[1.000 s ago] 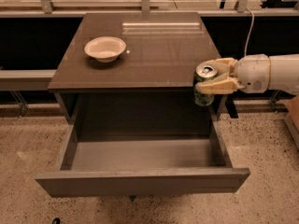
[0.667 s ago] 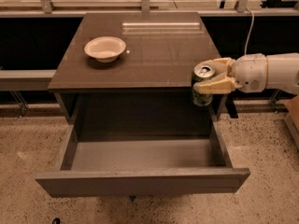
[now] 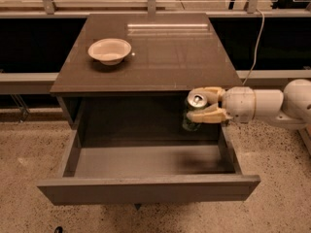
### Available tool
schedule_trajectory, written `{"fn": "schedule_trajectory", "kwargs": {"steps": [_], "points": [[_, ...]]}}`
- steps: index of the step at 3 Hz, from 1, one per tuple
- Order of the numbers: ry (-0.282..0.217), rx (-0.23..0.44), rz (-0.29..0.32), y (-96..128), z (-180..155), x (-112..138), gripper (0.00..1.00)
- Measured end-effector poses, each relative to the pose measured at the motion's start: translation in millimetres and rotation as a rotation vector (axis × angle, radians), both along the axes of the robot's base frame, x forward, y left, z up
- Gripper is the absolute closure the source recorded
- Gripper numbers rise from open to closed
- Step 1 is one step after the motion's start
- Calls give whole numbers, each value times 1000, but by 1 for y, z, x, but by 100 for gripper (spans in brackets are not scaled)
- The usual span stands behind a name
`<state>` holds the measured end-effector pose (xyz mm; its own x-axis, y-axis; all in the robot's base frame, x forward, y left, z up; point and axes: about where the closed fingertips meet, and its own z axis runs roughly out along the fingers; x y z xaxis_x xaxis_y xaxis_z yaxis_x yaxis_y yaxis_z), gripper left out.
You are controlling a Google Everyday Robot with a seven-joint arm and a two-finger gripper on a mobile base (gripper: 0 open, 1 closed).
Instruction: Place green can into top drawer
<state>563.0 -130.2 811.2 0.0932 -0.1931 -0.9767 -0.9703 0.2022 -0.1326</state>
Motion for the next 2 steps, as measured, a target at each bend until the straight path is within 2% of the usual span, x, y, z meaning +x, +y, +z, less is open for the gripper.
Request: {"fn": "schedule_trajectory", "kwargs": {"steps": [1,2], "points": [[30,28,43,13,-55,-3,100],[42,38,48,16,-77,-3,100]]}}
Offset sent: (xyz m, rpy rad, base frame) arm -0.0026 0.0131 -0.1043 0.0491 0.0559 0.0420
